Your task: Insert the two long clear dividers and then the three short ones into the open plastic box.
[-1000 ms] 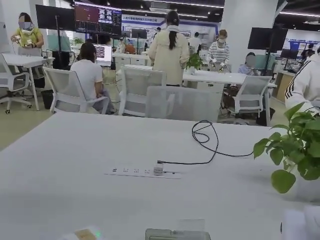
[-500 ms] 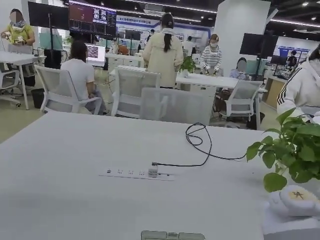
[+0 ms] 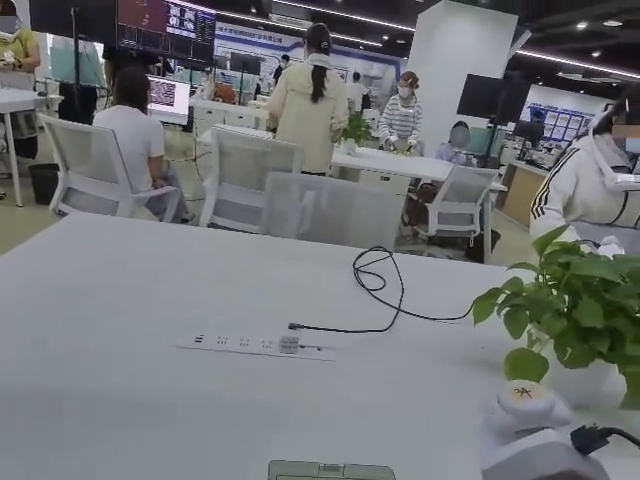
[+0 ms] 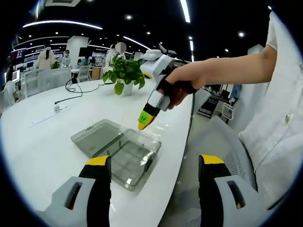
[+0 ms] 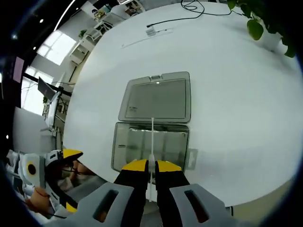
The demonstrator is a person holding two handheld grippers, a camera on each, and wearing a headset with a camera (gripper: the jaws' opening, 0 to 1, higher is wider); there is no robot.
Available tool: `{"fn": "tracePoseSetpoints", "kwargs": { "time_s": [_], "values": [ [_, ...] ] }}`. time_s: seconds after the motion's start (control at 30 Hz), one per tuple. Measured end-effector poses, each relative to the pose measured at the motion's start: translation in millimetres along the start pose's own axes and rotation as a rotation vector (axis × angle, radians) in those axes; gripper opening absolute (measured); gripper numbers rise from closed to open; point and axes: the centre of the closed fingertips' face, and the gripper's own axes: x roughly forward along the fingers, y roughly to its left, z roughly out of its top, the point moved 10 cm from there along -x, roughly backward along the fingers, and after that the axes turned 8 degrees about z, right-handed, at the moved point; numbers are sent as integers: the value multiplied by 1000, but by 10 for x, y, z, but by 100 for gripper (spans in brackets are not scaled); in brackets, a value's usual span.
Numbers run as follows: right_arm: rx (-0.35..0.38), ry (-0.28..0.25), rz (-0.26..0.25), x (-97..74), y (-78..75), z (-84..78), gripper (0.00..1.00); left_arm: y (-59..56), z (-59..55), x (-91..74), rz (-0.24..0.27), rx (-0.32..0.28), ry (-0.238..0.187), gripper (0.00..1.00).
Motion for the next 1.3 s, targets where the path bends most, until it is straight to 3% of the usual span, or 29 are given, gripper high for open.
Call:
{"fn": "tracePoseSetpoints", "kwargs": {
  "time_s": [0.4, 1.13, 1.3],
  "values": [
    [63, 36, -43, 139, -80, -12, 7, 7, -53, 19, -31, -13, -10, 76],
    [77, 41, -60, 286, -133, -43, 7, 26, -84, 24, -34, -33, -17, 75],
    [53, 53, -70, 305, -100, -23, 7, 31, -90, 27, -32, -33, -15, 75]
  ]
}}
